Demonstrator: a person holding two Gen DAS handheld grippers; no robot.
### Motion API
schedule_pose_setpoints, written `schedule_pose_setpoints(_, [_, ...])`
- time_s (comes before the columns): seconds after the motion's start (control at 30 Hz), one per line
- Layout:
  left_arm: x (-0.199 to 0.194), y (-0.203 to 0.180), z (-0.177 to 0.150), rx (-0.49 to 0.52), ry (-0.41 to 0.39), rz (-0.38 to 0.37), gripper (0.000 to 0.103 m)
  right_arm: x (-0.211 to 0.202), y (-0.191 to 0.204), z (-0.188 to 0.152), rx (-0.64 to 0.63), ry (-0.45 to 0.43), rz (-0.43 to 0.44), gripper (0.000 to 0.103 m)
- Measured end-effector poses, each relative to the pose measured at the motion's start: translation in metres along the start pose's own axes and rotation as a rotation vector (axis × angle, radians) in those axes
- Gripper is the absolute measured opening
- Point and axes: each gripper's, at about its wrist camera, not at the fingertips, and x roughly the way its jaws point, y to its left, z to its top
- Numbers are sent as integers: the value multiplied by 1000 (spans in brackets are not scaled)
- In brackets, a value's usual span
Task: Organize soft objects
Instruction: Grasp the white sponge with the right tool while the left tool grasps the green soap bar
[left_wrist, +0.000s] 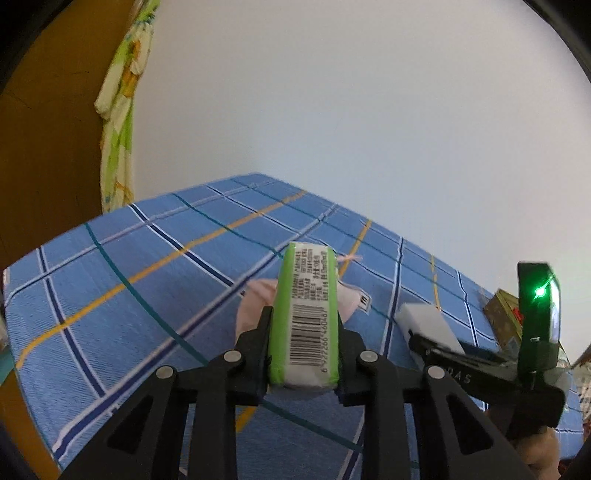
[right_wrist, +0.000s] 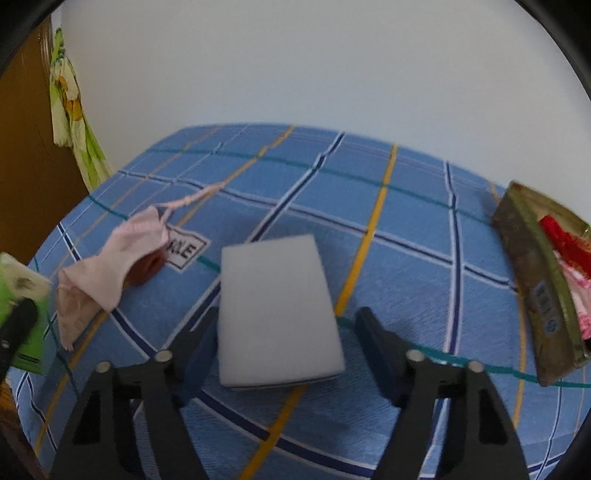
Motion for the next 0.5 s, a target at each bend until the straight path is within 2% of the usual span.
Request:
schedule_pose_setpoints(0.13, [-4, -4, -1, 17, -27, 19, 29, -3, -2, -2, -18, -4, 41, 56])
schedule_pose_setpoints(0.3, [-2, -9, -2, 17, -21, 31, 29, -17, -17, -9, 6, -40, 119, 54])
schedule_pose_setpoints(0.5, [-2, -32, -1, 41, -27, 19, 29, -67, -50, -13, 64, -201, 238, 54])
